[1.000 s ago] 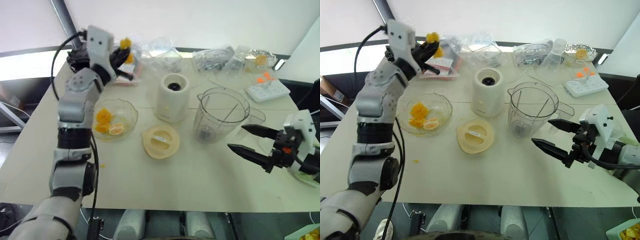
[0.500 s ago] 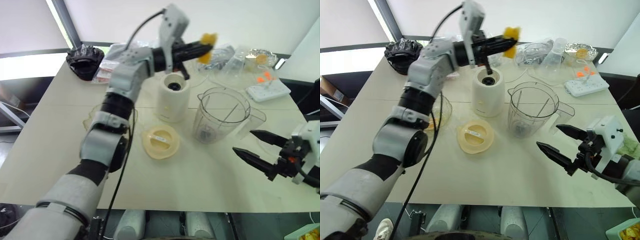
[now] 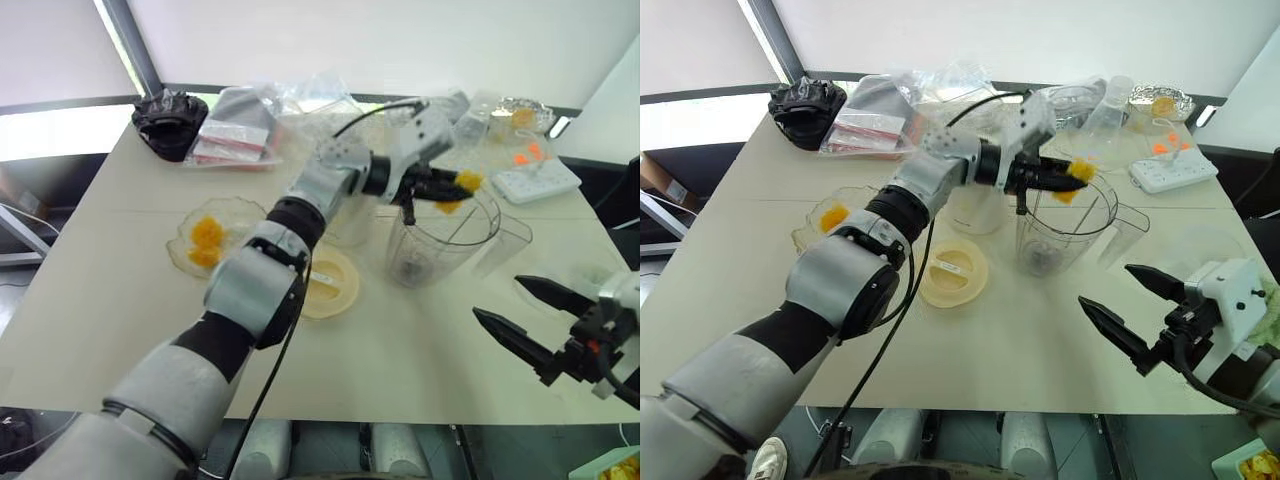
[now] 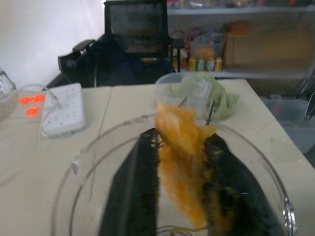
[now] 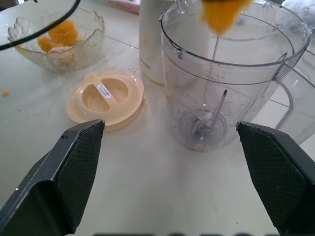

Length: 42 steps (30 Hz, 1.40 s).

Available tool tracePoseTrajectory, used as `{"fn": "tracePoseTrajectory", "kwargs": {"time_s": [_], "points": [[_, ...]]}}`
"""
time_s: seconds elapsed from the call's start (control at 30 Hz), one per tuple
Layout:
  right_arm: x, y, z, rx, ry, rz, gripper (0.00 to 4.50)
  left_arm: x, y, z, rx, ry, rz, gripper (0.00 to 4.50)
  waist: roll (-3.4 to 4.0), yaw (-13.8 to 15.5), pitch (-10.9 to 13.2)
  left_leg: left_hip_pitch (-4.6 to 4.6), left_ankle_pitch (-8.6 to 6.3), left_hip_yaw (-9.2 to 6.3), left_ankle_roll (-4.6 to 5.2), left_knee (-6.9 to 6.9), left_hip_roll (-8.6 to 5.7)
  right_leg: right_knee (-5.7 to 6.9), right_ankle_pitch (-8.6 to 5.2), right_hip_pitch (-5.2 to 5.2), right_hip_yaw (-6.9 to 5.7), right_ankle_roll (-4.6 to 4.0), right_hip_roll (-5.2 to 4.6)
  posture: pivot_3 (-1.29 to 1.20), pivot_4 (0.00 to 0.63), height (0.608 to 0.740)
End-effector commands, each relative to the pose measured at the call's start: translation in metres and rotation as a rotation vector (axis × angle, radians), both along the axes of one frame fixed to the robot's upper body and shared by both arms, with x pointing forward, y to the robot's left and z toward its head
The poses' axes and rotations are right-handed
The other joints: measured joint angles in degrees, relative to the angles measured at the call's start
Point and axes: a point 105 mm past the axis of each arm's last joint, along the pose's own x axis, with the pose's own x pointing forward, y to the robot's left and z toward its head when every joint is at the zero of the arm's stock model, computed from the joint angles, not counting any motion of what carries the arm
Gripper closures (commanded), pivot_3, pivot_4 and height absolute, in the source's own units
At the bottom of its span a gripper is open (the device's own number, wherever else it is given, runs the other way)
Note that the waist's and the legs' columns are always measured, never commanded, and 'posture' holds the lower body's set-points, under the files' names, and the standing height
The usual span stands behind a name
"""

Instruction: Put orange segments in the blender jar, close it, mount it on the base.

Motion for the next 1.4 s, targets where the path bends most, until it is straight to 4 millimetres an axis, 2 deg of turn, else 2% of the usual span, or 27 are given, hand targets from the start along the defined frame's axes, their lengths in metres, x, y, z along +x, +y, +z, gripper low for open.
{"fn": "tracePoseTrajectory", "kwargs": {"time_s": [0.03,0.13,0.23,0.33,0.4,0.5,0.6,0.67,0.73,1.03,1.27,1.4], "points": [[-0.002,0.001,0.01,-0.012,-0.052,-0.003,0.0,-0.003,-0.004,0.015,-0.029,-0.064,-0.022,1.42,0.01,0.0,0.0,0.0,0.0,0.0,0.0,0.0,0.01,0.01,0.0,0.0,0.0,0.0,0.0,0.0,0.15,0.74],[-0.001,0.002,0.01,-0.012,-0.051,-0.001,0.0,-0.001,-0.002,0.018,-0.045,-0.061,-0.006,0.04,0.01,0.03,-0.01,0.01,0.0,-0.01,0.0,0.0,0.02,0.02,0.0,0.0,0.0,0.0,0.01,0.0,0.15,0.74],[0.0,0.002,0.01,-0.01,-0.05,0.001,0.0,0.002,-0.001,0.024,-0.073,-0.057,0.014,0.04,0.02,0.03,-0.01,0.01,0.0,-0.01,0.0,0.01,0.02,0.02,0.0,0.01,0.0,0.0,0.01,0.0,0.15,0.74],[0.001,0.002,0.009,-0.01,-0.048,0.0,0.0,0.01,0.004,0.04,-0.146,-0.035,0.074,0.04,0.01,0.03,0.0,0.01,0.0,-0.01,0.0,0.01,0.02,0.02,0.0,0.0,0.0,0.0,0.01,0.0,0.15,0.74],[0.002,-0.001,0.008,-0.01,-0.051,-0.017,0.0,0.019,0.016,0.055,-0.224,-0.005,0.121,0.04,0.01,-0.05,-0.01,0.01,0.0,-0.01,0.0,0.01,0.02,0.02,0.0,-0.01,0.0,0.0,0.01,0.0,0.15,0.74],[0.0,-0.004,0.005,-0.008,-0.047,-0.031,0.0,0.023,0.026,0.063,-0.269,0.018,0.136,0.04,0.02,-0.05,-0.02,0.03,0.0,-0.01,0.0,0.01,0.02,0.07,0.0,-0.01,0.0,0.0,0.01,0.0,0.15,0.74],[0.002,-0.014,-0.002,-0.008,-0.045,-0.092,0.0,0.028,0.046,0.068,-0.312,0.027,0.146,0.04,0.03,-0.01,-0.02,0.03,0.0,-0.01,0.0,0.01,0.02,0.08,0.0,-0.01,0.0,0.0,0.02,0.0,0.15,0.74],[0.003,-0.026,-0.008,-0.018,-0.041,-0.159,0.0,0.031,0.069,0.068,-0.331,0.035,0.176,0.04,0.05,-0.07,-0.03,0.04,0.0,-0.01,0.0,0.01,0.01,0.07,0.0,0.01,0.0,0.0,0.01,0.0,0.15,0.74],[0.004,-0.037,-0.015,-0.028,-0.03,-0.22,0.0,0.03,0.093,0.06,-0.322,0.017,0.221,0.04,0.13,-0.68,-0.07,0.09,0.0,0.0,0.0,0.0,0.02,0.11,0.01,0.01,0.05,0.0,0.01,0.0,0.15,0.74],[-0.001,-0.079,-0.022,-0.04,-0.039,-0.399,0.0,0.004,0.161,0.026,-0.322,0.089,0.534,0.04,0.13,-1.38,-0.07,0.16,0.01,-0.09,-0.03,-0.05,0.05,0.17,0.02,0.03,0.12,-0.04,0.03,0.0,0.15,0.74],[-0.001,-0.111,-0.021,-0.05,-0.068,-0.519,0.0,-0.025,0.18,0.001,-0.283,0.164,0.615,0.04,0.11,-1.41,-0.07,0.26,0.01,-0.09,-0.03,-0.06,0.07,0.15,0.01,0.11,0.12,-0.07,0.04,0.0,0.15,0.74],[0.004,-0.132,-0.016,-0.03,-0.103,-0.615,0.0,-0.042,0.195,-0.016,-0.273,0.21,0.66,0.04,-0.22,-1.57,-0.06,0.26,0.01,-0.09,-0.04,-0.13,0.16,0.08,0.01,0.1,0.13,-0.11,0.11,0.0,0.15,0.74]]}}
